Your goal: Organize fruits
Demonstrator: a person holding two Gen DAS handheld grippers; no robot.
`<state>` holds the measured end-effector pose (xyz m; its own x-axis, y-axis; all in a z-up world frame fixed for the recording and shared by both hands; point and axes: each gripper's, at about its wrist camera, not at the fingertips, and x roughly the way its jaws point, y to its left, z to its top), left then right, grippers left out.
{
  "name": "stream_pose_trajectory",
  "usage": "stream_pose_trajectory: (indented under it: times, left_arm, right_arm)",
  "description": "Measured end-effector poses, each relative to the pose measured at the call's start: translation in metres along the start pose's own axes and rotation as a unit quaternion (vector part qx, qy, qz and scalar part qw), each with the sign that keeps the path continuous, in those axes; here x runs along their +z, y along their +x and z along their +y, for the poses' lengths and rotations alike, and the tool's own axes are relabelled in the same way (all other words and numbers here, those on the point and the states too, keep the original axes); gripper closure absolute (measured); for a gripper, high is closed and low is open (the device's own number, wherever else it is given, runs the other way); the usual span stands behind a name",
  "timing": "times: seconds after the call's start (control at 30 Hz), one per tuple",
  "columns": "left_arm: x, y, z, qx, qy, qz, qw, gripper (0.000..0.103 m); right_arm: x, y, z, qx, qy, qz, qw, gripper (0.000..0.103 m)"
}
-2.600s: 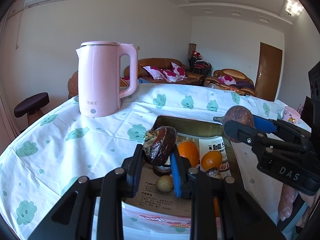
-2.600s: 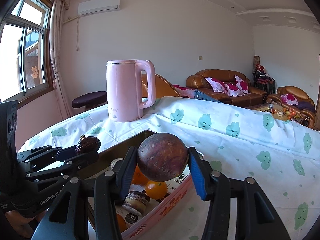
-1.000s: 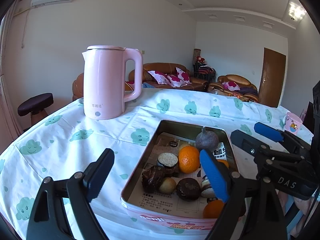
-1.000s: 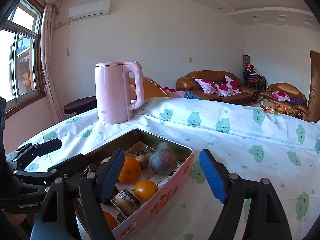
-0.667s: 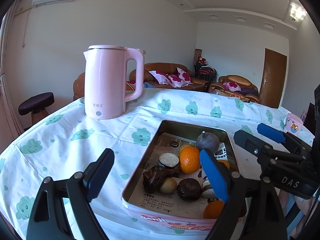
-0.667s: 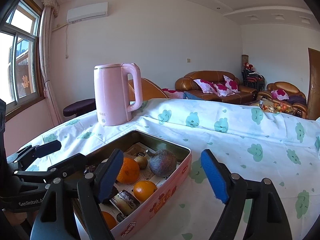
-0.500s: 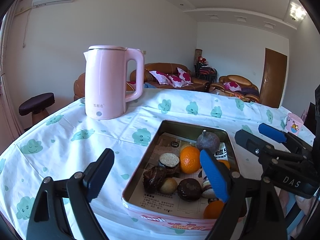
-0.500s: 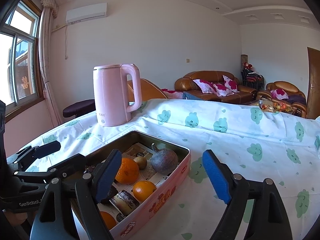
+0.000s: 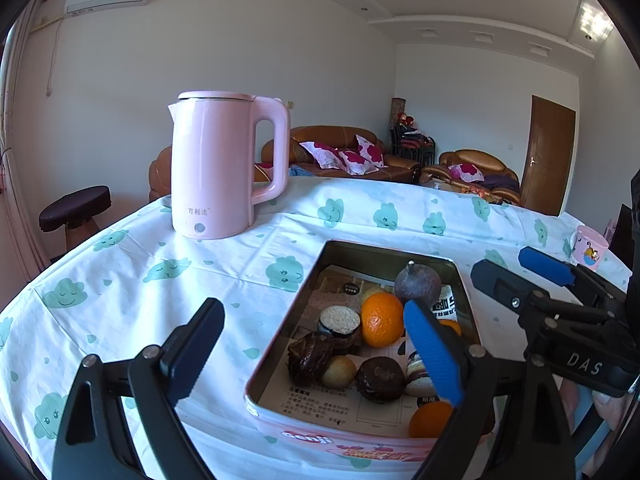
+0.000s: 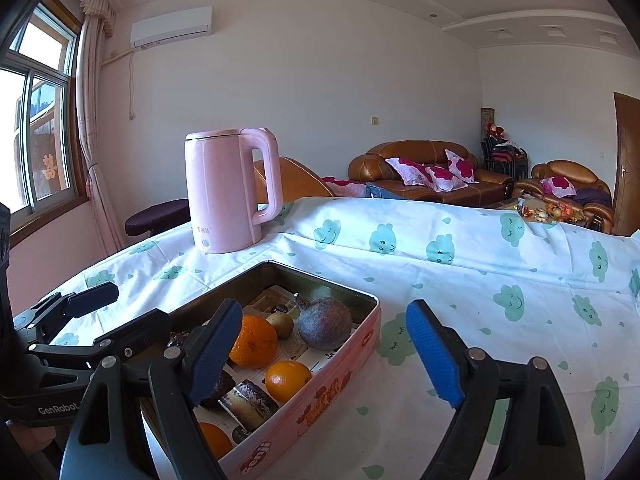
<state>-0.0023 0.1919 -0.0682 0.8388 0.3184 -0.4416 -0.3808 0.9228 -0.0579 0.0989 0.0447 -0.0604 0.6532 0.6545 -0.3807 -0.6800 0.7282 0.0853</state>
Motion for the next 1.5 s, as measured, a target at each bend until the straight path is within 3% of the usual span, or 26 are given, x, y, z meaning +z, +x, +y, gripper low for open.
stream_pose_trajectory:
  times: [0.23, 0.33, 0.53, 1.5]
  left_arm:
    - [0.0004, 0.0006, -0.0003, 0.000, 0.001, 0.001, 1.0000, 0.009]
    - [0.0003, 0.0002, -0.0003, 0.002, 0.001, 0.000, 1.0000, 0.003]
    - [-0.0008, 0.0011, 0.0006, 0.009, 0.004, 0.003, 0.9999, 0.000]
    - [0.0005, 0.0003, -0.0053, 0.038, 0.014, -0.001, 0.9992, 0.000]
  right_arm:
    - [0.0000, 0.0001, 0.0001, 0.000, 0.000, 0.000, 1.000, 0.018]
    - [-0.0001, 0.0001, 0.0001, 0.000, 0.000, 0.000, 1.000, 0.018]
    - [0.0001, 0.0001, -0.0003, -0.001, 0.001, 0.000, 1.000, 0.017]
    - [-0.0011, -0.0030, -0.0055, -0.004, 0.006, -0.003, 1.000, 0.017]
